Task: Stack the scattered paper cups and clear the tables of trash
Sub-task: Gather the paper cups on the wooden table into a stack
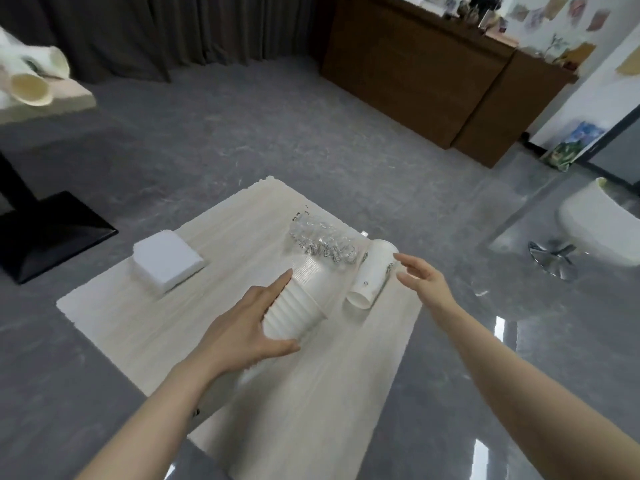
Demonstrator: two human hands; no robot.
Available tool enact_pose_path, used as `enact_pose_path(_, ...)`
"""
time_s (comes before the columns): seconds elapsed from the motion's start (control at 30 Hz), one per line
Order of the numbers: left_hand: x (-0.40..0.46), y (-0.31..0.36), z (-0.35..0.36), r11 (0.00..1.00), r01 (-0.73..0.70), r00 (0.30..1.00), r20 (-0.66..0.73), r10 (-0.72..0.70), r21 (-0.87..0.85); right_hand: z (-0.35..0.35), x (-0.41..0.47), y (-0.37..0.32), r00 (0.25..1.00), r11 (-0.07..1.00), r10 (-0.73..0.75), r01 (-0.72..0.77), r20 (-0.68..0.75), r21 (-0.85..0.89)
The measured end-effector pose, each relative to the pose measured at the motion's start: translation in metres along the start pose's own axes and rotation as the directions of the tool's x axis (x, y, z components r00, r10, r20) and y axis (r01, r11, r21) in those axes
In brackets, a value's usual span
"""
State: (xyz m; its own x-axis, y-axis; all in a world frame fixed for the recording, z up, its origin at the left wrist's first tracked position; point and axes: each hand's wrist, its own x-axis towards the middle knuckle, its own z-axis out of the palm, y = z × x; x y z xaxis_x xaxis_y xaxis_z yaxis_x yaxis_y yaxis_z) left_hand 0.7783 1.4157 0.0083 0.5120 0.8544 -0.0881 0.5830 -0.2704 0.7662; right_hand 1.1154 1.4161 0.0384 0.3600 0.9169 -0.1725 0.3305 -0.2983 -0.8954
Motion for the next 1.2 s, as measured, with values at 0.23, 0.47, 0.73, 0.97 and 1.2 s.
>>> enact_pose_path(0.23, 0.0, 0.011, 0.037, 0.989, 0.148, 0.986, -0.08, -0.147, 0.01, -0.031, 0.086, 0.03, 0.988, 0.98, -0.004, 0.034, 0.154, -0.194)
enact_pose_path(0.47, 0.0, 0.02, 0.051, 0.977, 0.209, 0.972, -0.114, -0.203, 0.045, -0.025, 0.139, 0.057, 0.974, 0.95, 0.039, 0.033, 0.224, -0.311)
enact_pose_path(0.73, 0.007, 0.024, 0.055, 0.972, 0.234, 0.96, -0.169, -0.225, 0.033, -0.027, 0.145, 0.07, 0.965, 0.937, 0.036, 0.058, 0.26, -0.344)
enact_pose_path(0.97, 0.008, 0.025, 0.061, 0.971, 0.234, 0.961, -0.164, -0.223, 0.055, -0.025, 0.116, 0.075, 0.957, 0.998, 0.031, -0.012, 0.288, -0.068)
enact_pose_path(1.2, 0.003, 0.027, 0.057, 0.966, 0.23, 0.967, -0.142, -0.213, 0.115, -0.03, 0.085, 0.046, 0.954, 0.969, -0.025, -0.05, 0.298, 0.241)
